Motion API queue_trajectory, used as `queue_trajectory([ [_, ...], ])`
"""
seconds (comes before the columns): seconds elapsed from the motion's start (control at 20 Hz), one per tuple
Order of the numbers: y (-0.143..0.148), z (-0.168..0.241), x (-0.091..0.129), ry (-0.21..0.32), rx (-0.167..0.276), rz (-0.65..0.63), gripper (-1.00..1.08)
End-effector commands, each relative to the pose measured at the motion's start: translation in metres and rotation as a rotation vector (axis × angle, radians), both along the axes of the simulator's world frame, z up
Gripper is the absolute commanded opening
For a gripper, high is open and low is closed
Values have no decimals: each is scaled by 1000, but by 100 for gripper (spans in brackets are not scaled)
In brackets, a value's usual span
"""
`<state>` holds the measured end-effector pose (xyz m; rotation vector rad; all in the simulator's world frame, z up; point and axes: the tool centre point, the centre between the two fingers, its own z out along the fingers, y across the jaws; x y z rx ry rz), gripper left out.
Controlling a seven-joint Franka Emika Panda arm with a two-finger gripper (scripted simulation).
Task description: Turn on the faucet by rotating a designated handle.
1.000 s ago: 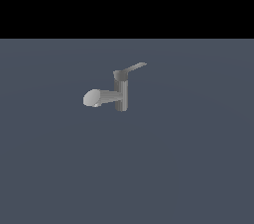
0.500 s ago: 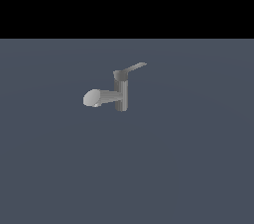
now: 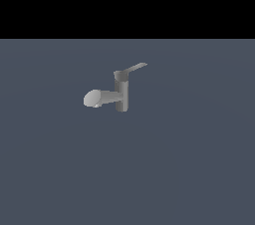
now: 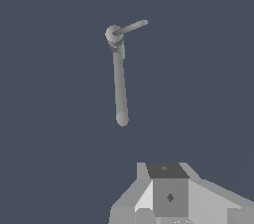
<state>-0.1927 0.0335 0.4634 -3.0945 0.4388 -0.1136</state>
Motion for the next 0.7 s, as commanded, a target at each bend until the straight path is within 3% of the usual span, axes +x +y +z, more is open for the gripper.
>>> queue_trajectory([
  [0.0, 5, -12, 13, 3, 3, -60, -100],
  [0.65, 21, -71, 84, 16, 18, -367, -100],
])
